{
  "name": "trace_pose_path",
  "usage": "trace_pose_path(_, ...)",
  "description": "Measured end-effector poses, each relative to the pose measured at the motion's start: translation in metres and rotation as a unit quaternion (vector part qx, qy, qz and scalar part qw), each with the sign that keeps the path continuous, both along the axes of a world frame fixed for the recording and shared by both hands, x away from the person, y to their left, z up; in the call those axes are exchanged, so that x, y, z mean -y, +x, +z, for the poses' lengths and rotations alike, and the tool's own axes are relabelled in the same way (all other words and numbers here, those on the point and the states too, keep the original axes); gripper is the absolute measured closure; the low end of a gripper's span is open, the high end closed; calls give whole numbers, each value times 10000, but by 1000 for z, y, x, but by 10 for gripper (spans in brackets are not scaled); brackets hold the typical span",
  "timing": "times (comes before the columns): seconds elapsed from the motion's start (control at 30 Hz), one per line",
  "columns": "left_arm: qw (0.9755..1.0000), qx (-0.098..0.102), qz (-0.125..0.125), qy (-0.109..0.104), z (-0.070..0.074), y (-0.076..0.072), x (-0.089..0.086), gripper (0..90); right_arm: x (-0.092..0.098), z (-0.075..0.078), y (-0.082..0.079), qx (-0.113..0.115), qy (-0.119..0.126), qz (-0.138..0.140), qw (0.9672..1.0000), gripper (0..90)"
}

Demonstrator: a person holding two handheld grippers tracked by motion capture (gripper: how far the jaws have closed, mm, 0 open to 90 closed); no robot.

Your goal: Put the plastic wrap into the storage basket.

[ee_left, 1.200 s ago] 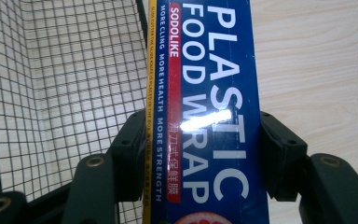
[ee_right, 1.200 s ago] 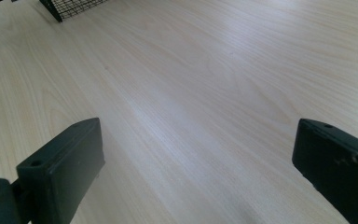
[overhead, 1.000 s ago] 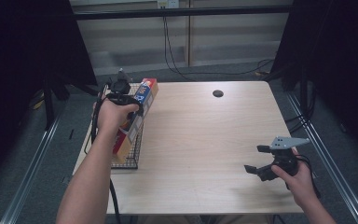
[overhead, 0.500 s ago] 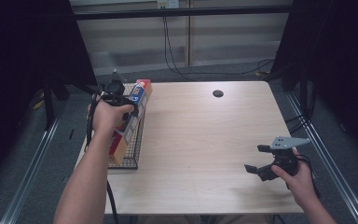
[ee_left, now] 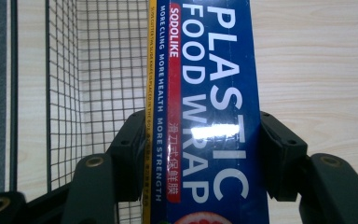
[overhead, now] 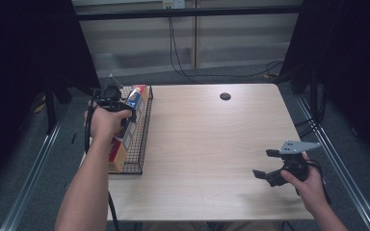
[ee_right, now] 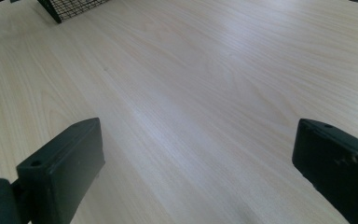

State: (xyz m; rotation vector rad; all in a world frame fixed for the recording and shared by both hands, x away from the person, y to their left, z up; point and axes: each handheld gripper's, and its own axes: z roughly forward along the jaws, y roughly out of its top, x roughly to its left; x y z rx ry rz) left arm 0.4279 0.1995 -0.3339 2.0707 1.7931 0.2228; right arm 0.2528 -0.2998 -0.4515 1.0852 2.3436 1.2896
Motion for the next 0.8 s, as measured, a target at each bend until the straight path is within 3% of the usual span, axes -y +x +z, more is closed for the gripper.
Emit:
trace_pose_path(0.4,9994,-28,344,-67,-6,-1,-9,428,0,0,0,-6,8,8,10000,18)
trace_pose_path(0.8,9987,-34,517,-29,-12,0,-10,426,0,0,0,6,0,31,10000,18)
